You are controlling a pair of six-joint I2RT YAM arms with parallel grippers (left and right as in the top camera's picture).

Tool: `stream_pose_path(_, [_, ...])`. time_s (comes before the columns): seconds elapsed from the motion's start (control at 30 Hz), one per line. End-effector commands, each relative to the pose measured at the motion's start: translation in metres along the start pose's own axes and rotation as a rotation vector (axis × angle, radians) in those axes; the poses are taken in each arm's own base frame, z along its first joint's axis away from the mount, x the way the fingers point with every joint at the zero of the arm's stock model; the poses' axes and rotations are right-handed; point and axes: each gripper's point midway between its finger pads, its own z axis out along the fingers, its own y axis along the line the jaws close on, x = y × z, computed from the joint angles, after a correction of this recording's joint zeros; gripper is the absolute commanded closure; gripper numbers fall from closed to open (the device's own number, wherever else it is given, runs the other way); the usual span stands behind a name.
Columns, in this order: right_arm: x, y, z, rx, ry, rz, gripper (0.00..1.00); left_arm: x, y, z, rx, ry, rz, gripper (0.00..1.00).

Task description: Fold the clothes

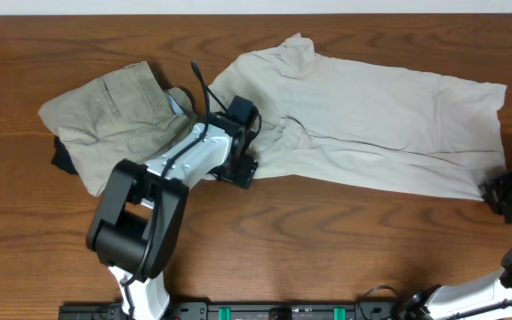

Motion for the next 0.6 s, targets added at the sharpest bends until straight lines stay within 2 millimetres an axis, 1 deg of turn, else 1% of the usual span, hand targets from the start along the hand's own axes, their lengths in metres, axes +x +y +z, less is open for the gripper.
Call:
stream_pose_path(0.0, [-0.016,-0.021,-0.008,0.148,-0.058,0.009,0.79,0.02,0.014,0.03,-0.037,0.097,-0.012,0.5])
stream_pose_path(0.07, [-0.02,-0.028,-0.015,0.208,-0.07,0.011,0.79,0.026,0.019,0.033,-0.038,0.128,-0.024,0.86])
stream_pose_path(0.1, [-0.021,-0.032,-0.019,0.241,-0.075,0.014,0.79,0.029,0.022,0.033,-0.043,0.14,-0.036,0.94])
stream_pose_path(0.13, [-0.023,-0.034,-0.022,0.266,-0.079,0.024,0.79,0.032,0.027,0.032,-0.056,0.154,-0.056,0.94])
stream_pose_path(0.2, [-0.025,-0.032,-0.026,0.266,-0.077,0.032,0.79,0.038,0.036,0.031,-0.067,0.175,-0.084,0.94])
stream_pose_path(0.27, [-0.024,-0.017,-0.029,0.202,-0.053,0.02,0.77,0.041,0.04,0.03,-0.066,0.191,-0.098,0.94])
stream_pose_path(0.37, [-0.021,0.016,-0.035,0.047,-0.006,-0.059,0.76,0.042,0.041,0.03,-0.066,0.195,-0.101,0.94])
stream_pose_path(0.43, [-0.015,0.038,-0.041,-0.069,0.029,-0.107,0.77,0.042,0.04,0.03,-0.066,0.195,-0.097,0.88])
stream_pose_path(0.47, [-0.01,0.049,-0.044,-0.121,0.048,-0.122,0.77,0.042,0.039,0.03,-0.066,0.194,-0.095,0.83])
stream_pose_path(0.5, [-0.005,0.055,-0.045,-0.146,0.064,-0.13,0.78,0.042,0.039,0.03,-0.066,0.194,-0.094,0.75])
stream_pose_path(0.53, [0.0,0.058,-0.044,-0.148,0.082,-0.136,0.78,0.042,0.038,0.03,-0.066,0.194,-0.093,0.7])
stream_pose_path(0.57, [0.005,0.06,-0.042,-0.145,0.095,-0.149,0.78,0.042,0.038,0.03,-0.066,0.194,-0.093,0.68])
